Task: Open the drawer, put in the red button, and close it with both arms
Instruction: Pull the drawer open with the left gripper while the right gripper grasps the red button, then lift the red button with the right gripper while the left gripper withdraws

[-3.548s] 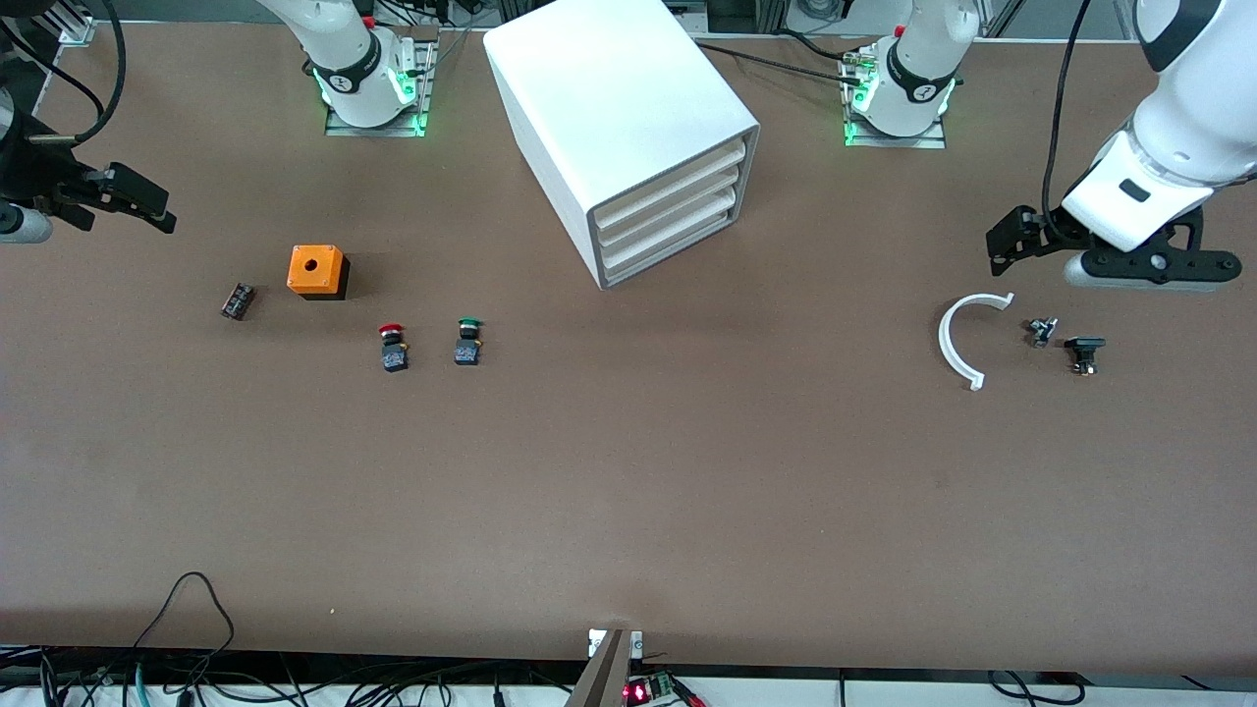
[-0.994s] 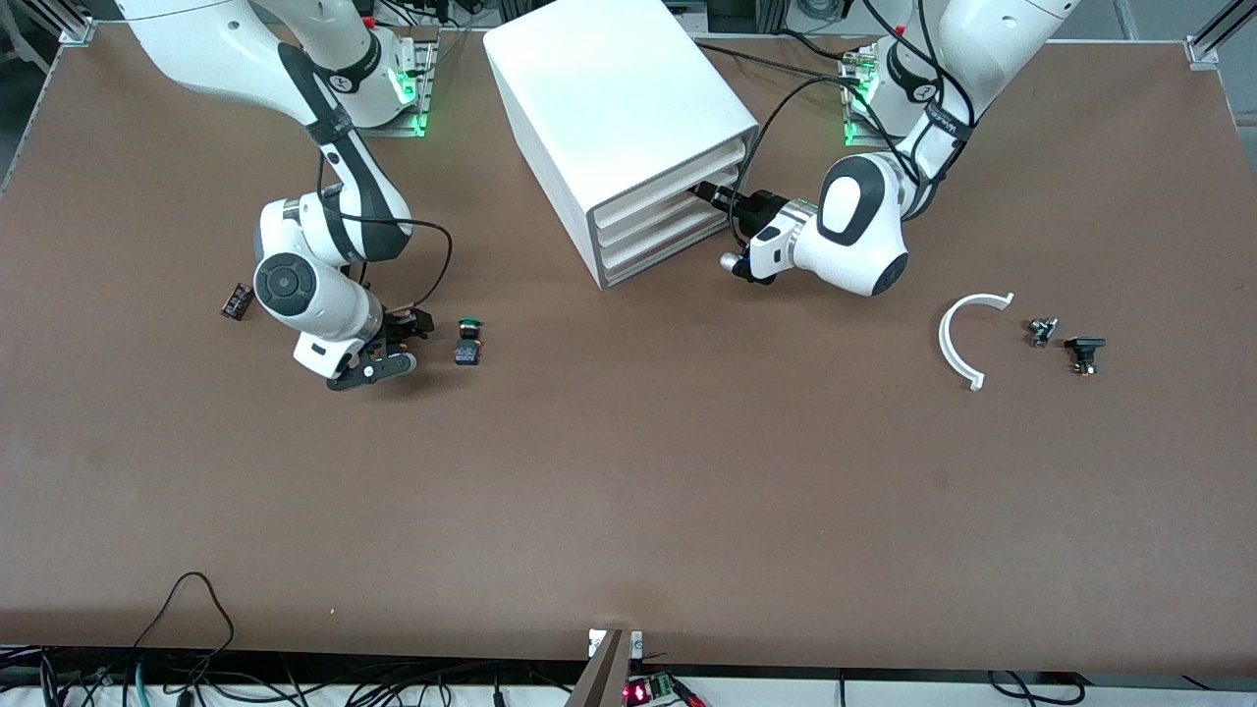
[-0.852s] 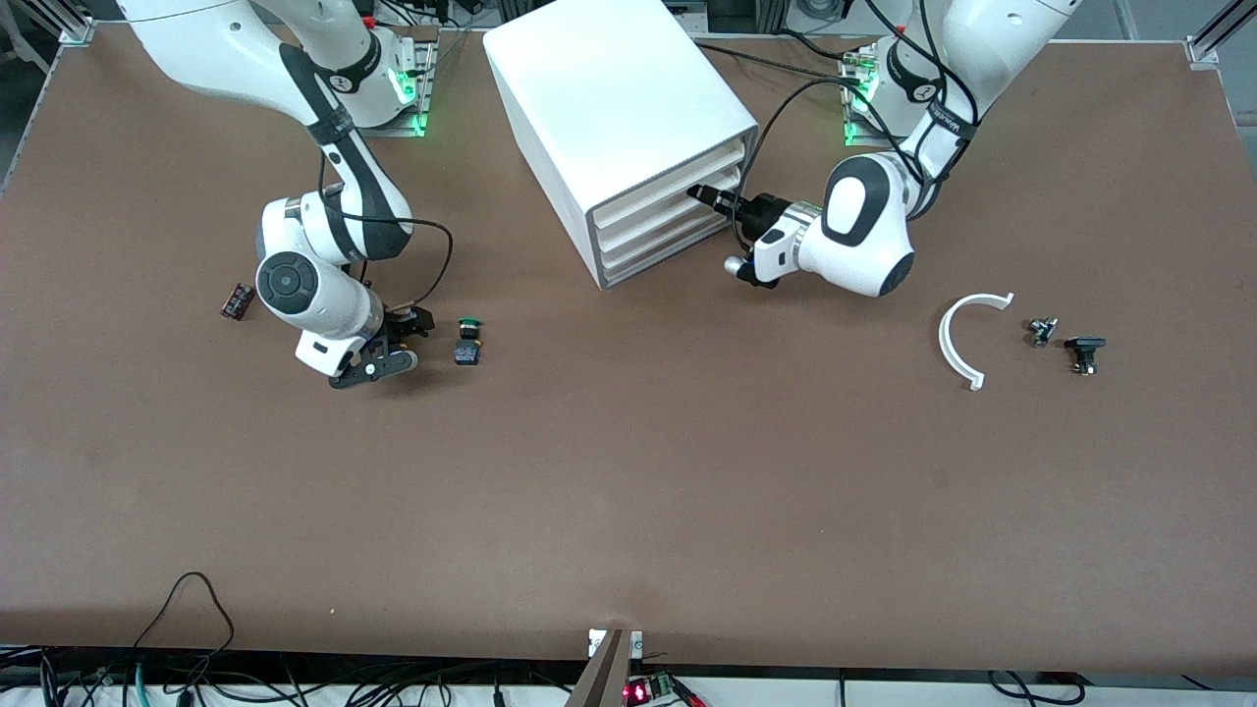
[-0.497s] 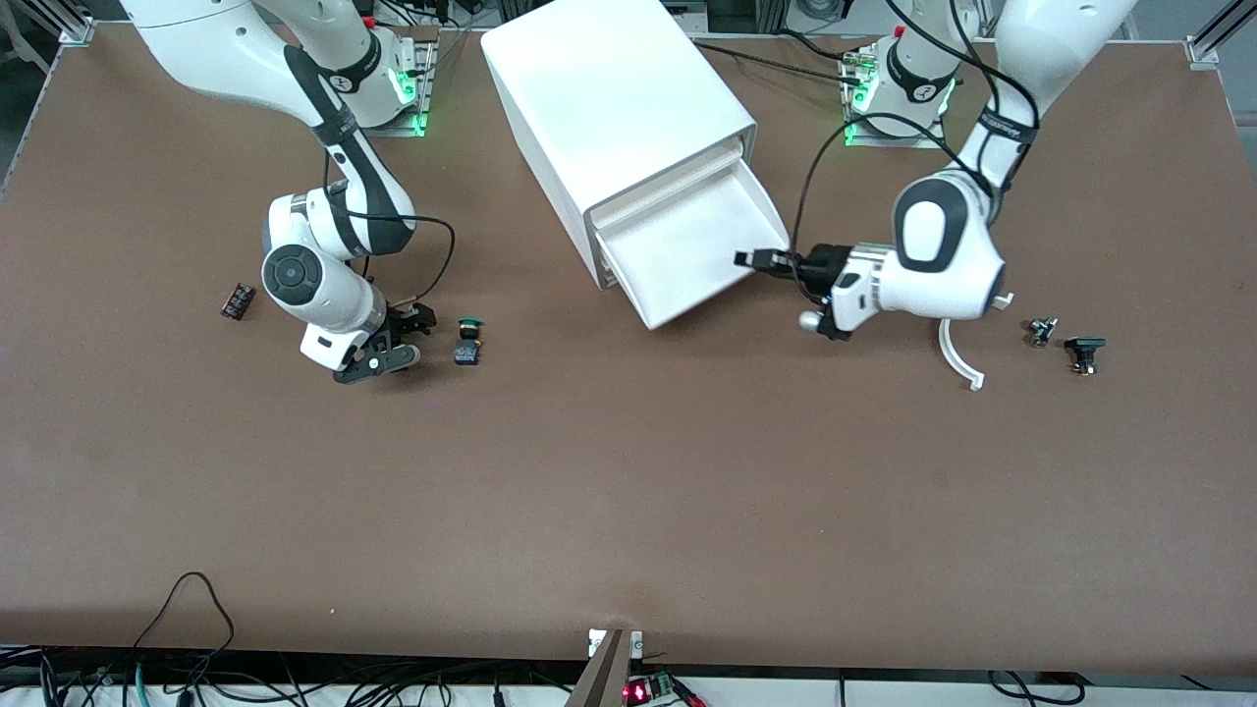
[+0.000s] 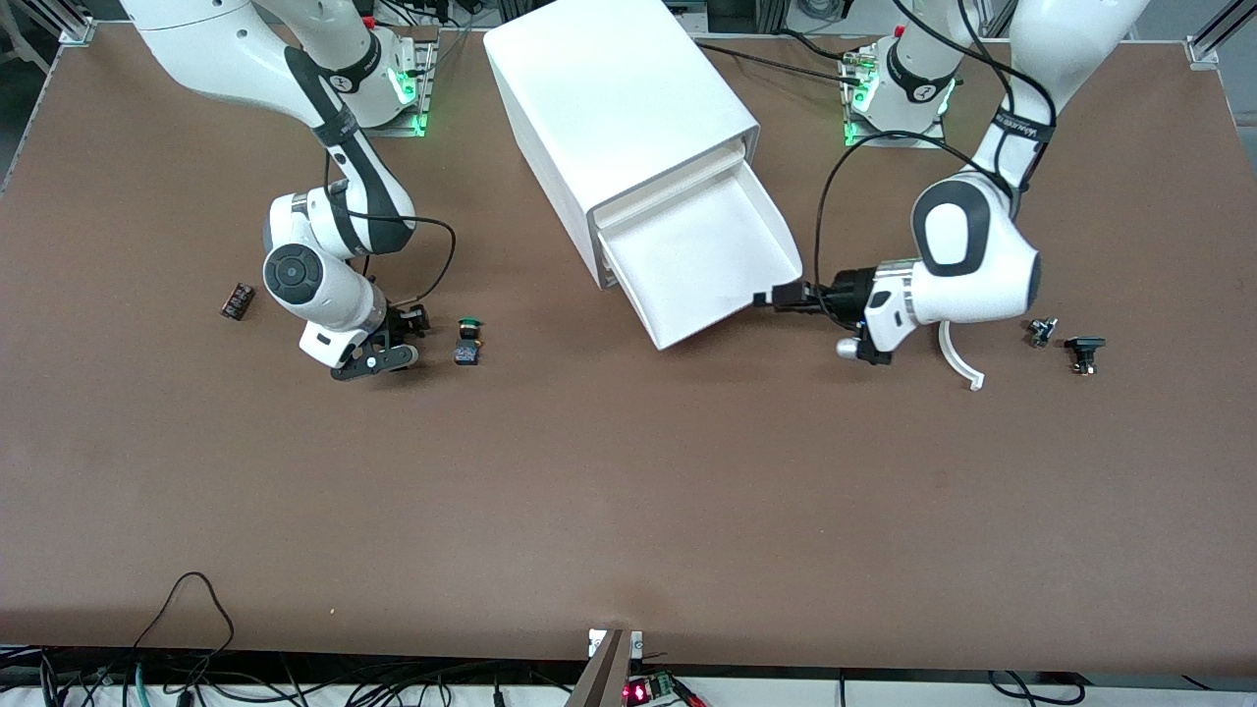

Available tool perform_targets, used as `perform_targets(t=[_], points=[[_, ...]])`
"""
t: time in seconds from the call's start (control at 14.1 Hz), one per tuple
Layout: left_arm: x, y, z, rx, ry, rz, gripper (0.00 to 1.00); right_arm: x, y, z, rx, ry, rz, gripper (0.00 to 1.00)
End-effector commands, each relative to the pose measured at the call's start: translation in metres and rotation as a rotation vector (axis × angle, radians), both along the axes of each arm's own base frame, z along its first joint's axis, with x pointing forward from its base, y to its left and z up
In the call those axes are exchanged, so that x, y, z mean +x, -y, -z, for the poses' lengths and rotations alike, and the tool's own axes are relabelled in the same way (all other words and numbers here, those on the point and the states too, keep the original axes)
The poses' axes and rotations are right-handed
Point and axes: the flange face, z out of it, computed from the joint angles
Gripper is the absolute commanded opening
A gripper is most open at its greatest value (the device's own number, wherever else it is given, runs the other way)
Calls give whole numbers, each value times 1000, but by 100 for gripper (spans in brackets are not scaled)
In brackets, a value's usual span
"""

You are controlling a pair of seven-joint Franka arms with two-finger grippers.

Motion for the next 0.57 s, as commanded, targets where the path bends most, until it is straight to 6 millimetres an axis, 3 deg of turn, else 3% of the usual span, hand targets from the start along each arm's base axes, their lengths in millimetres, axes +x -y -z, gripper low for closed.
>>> perform_targets(t=[0.0, 0.14, 0.28, 0.5], points=[[19, -97, -52, 55, 89, -147, 100, -2, 0, 3, -1, 4, 38, 53], [28, -117, -79, 66, 141, -180, 100, -1, 0, 4, -2, 6, 28, 44], [32, -162, -111, 162, 206, -163, 100, 3, -3, 0, 0, 13, 23, 35], [48, -197, -194, 337, 278, 49, 100, 10, -4, -4, 3, 28, 32, 29]])
